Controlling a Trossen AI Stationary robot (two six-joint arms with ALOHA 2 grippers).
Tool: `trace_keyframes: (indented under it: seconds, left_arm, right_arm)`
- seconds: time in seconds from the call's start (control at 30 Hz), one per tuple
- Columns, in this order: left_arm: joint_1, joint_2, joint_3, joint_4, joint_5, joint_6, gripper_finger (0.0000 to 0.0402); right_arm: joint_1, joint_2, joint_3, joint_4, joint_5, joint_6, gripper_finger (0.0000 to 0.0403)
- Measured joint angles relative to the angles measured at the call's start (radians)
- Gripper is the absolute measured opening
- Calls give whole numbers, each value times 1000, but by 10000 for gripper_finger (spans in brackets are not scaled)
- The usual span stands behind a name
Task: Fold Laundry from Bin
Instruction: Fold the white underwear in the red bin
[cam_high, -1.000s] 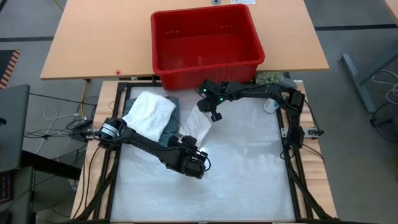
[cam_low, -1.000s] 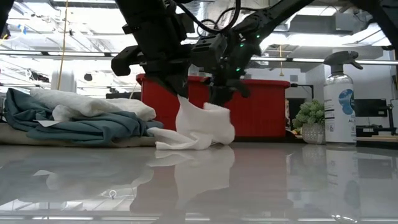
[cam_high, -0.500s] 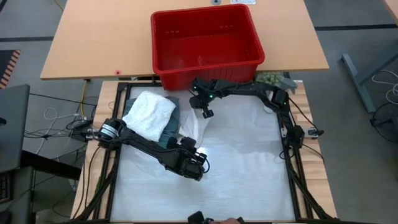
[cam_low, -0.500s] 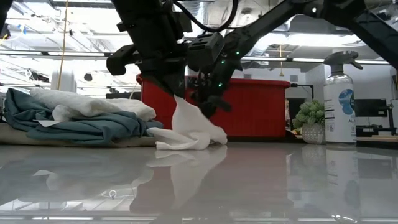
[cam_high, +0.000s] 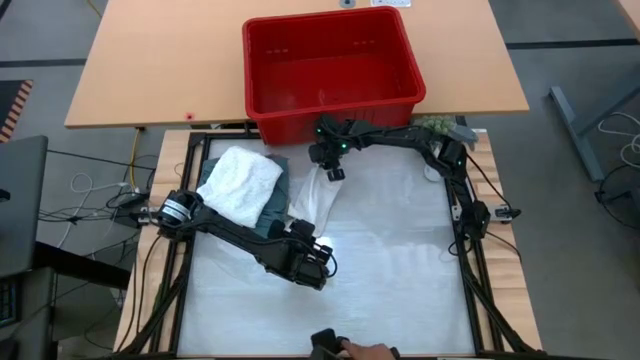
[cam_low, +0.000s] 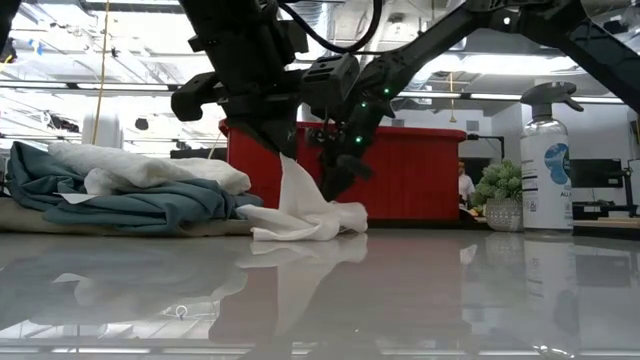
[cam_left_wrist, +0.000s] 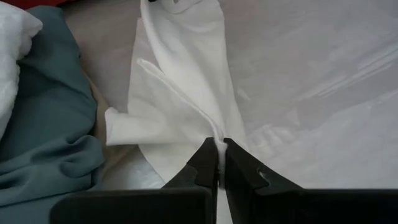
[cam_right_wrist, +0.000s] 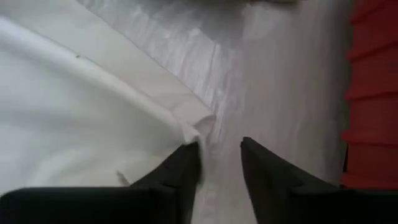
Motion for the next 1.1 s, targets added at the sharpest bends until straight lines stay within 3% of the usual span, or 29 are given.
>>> trace_keyframes:
  seconds: [0.37,0.67,1.1]
  left_arm:
    - [0,0,0,0,0,0,2]
    - [2,0,-39,54,5,-8,2]
    - [6,0,-39,53,2,26,2]
  right_arm:
    - [-12,-8,9,-9,-2,13,259]
    - [-33,-25,157,-143,-29,17,265]
    - [-44,-1,153,-171,-107,-6,265]
